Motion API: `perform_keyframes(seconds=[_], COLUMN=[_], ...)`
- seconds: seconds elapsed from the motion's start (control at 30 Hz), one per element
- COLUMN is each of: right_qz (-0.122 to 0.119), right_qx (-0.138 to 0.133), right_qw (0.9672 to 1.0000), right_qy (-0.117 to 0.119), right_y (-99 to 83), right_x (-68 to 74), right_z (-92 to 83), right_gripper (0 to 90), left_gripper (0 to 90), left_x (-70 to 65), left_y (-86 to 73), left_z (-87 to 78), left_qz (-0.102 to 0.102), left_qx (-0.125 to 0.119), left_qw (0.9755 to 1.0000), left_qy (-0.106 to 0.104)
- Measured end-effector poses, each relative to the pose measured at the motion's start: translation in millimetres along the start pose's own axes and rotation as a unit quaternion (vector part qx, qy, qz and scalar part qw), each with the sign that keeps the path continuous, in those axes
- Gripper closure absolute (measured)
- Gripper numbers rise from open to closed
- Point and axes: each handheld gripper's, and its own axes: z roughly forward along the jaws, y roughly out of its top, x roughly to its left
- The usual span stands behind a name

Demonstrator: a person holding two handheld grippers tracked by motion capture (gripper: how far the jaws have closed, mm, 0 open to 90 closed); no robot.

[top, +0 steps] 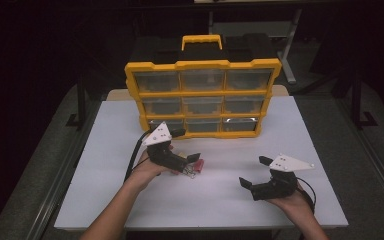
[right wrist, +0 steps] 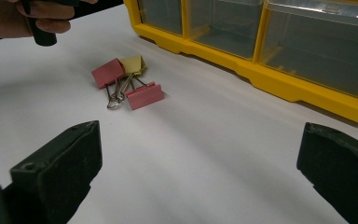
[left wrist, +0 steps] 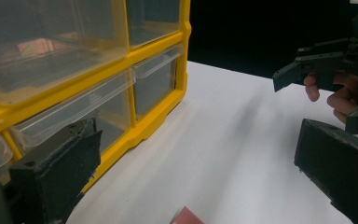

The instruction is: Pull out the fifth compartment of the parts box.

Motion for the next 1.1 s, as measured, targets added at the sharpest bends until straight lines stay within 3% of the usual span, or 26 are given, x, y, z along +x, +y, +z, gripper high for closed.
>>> perform_keyframes(seconds=[0.5, 0.87, 1.1], right_qz=[-0.004, 0.002, -0.001], right_qx=[0.0, -0.001, -0.004], right_qw=[1.0, 1.0, 1.0], right_qy=[0.0, 0.002, 0.001], right_y=[-0.4, -0.8, -0.8], right_x=[0.6, 0.5, 0.6], right_z=[0.8, 0.8, 0.5], right_gripper=[0.0, 0.0, 0.0], left_gripper=[0.0, 0.0, 0.0], left_x=[0.5, 1.5, 0.4], left_y=[-1.6, -2.5, -2.9], left_z=[16.3, 30.1, 29.8], left_qz=[-0.006, 0.002, 0.008], left_qx=[-0.001, 0.004, 0.006], left_qw=[1.0, 1.0, 0.9999], left_qy=[0.001, 0.002, 0.002])
